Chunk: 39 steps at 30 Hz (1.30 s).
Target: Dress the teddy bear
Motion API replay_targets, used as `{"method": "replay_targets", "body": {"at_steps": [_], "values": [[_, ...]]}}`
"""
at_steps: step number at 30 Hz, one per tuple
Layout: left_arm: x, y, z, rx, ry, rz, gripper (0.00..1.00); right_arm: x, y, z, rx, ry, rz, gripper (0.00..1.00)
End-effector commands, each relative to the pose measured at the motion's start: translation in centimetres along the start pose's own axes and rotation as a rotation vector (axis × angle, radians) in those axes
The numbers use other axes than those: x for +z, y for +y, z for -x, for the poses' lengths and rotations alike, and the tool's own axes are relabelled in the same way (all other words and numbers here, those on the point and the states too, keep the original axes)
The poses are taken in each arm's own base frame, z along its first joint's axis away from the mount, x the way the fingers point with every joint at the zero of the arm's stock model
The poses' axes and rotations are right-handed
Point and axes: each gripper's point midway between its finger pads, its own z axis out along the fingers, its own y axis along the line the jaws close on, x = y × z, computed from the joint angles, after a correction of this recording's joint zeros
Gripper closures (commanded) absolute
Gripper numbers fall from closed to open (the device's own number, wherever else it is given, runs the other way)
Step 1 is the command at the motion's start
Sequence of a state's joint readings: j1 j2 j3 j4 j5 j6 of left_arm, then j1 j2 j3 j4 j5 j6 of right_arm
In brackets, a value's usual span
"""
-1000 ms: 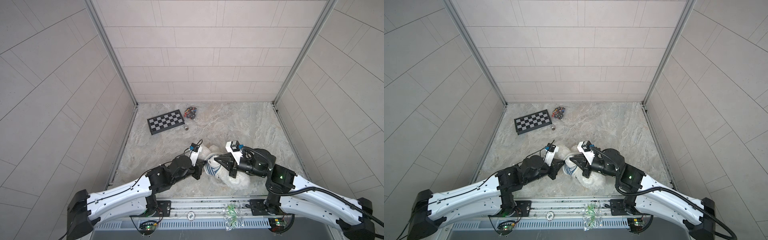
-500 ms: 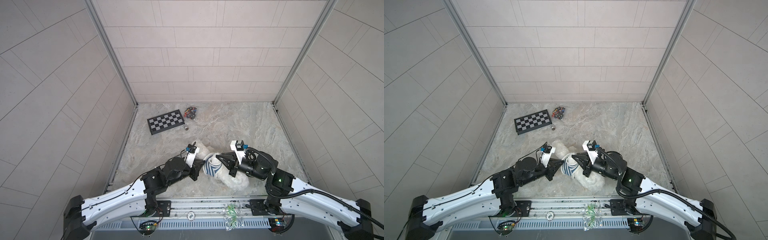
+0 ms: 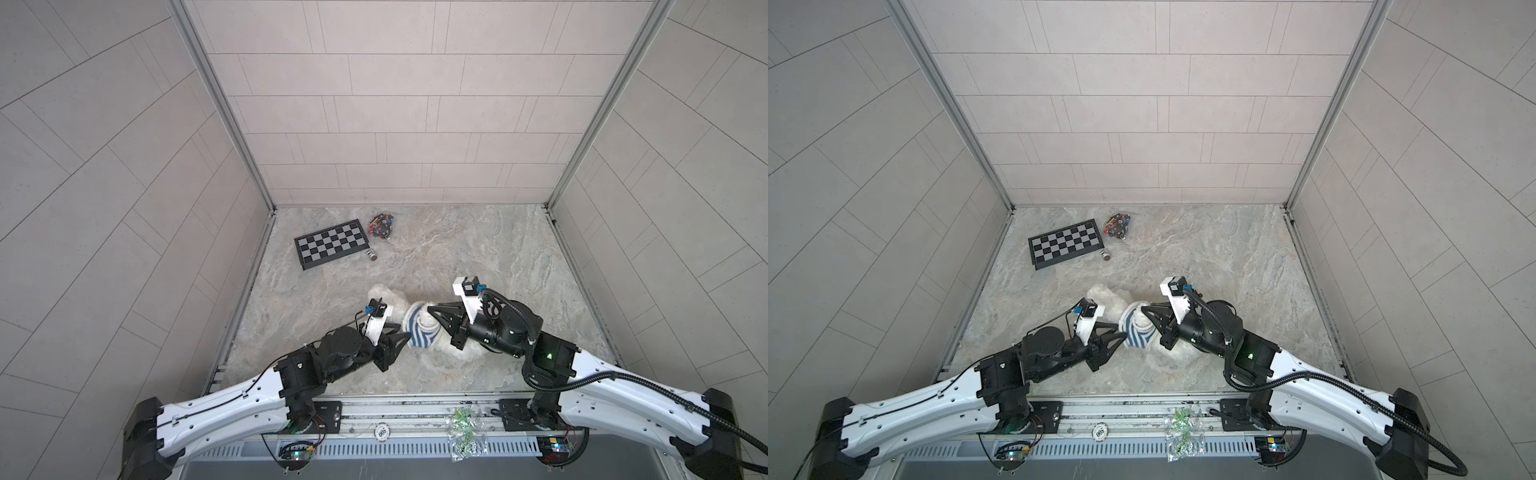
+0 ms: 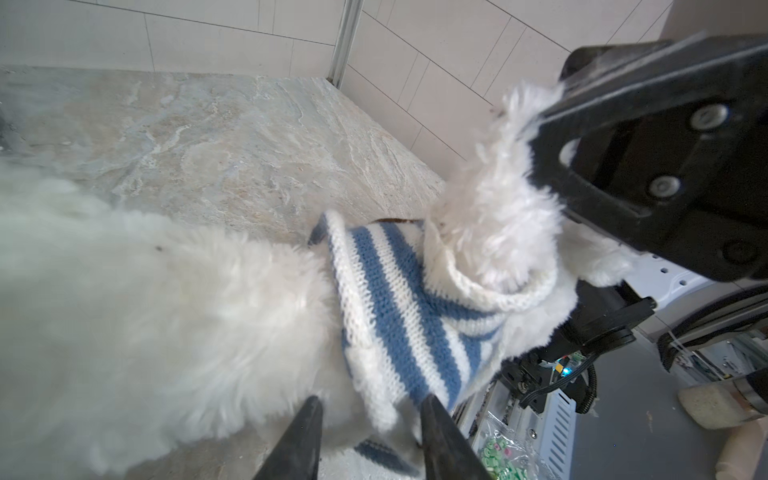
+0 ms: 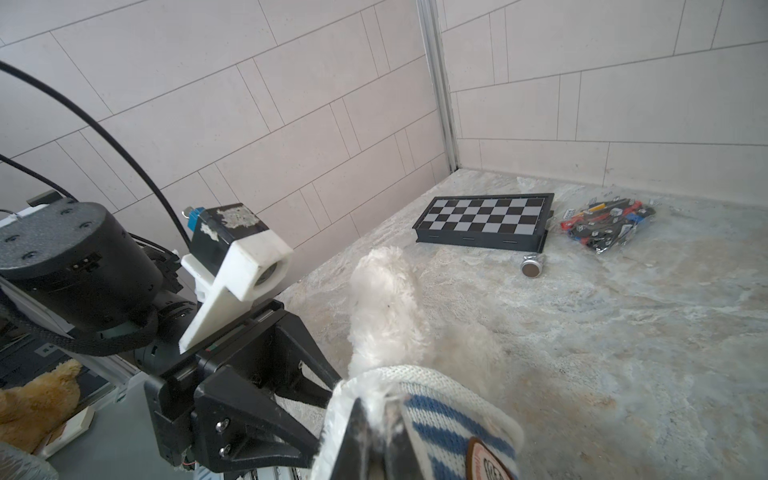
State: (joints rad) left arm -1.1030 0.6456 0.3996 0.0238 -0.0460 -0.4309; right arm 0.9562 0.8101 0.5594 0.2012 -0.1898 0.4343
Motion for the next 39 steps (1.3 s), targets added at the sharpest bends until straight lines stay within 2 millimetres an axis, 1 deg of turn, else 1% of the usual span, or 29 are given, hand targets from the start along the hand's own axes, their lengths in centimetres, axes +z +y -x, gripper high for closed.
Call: {"method": "replay_targets", "body": {"at_steps": [1,3,7,11,14,18,22,25,28,32,35,38,39], "values": [[-1.0,1.3,0.4,0.018,-0.016,0.075,0.52,0.0,0.9,1.0,0.042,-0.006,0.035,1.0],[-1.8,1.9,0.8,0.015,-0.034,0.098,0.51,0.1,1.1,0.5,0.054,0.013,0.05,1.0],[-3.3,2.3,1.6,0.003,-0.063,0.101,0.52,0.6,2.9,-0.3,0.105,0.039,0.173,1.0],[-3.6,2.6,1.5,0.013,-0.021,0.128,0.52,1.9,2.6,-2.5,0.158,0.117,0.198,1.0],[-3.0,2.8,0.9,0.018,0.039,0.153,0.52,2.9,1.4,-3.8,0.238,0.15,0.206,1.0],[-1.6,3.3,-0.3,0.01,0.111,0.186,0.53,3.9,-0.8,-5.0,0.327,0.172,0.195,1.0],[-0.2,4.7,-1.7,-0.028,0.159,0.218,0.55,4.3,-3.5,-6.2,0.337,0.201,0.131,1.0],[1.0,6.0,-2.6,-0.076,0.175,0.227,0.59,4.7,-5.1,-6.7,0.355,0.22,0.106,1.0],[2.1,7.1,-2.7,-0.109,0.184,0.23,0.62,4.9,-6.3,-6.9,0.358,0.234,0.087,1.0],[3.2,7.7,-2.4,-0.116,0.191,0.232,0.65,4.7,-7.5,-7.5,0.322,0.28,0.03,0.92],[4.1,8.3,-2.1,-0.122,0.196,0.238,0.67,3.9,-8.4,-7.0,0.291,0.274,-0.025,0.81],[4.9,9.1,-2.3,-0.131,0.223,0.258,0.69,2.0,-9.5,-6.1,0.196,0.297,-0.148,0.73],[5.1,9.4,-2.4,-0.134,0.231,0.268,0.7,0.9,-9.9,-6.2,0.161,0.317,-0.205,0.69]]}}
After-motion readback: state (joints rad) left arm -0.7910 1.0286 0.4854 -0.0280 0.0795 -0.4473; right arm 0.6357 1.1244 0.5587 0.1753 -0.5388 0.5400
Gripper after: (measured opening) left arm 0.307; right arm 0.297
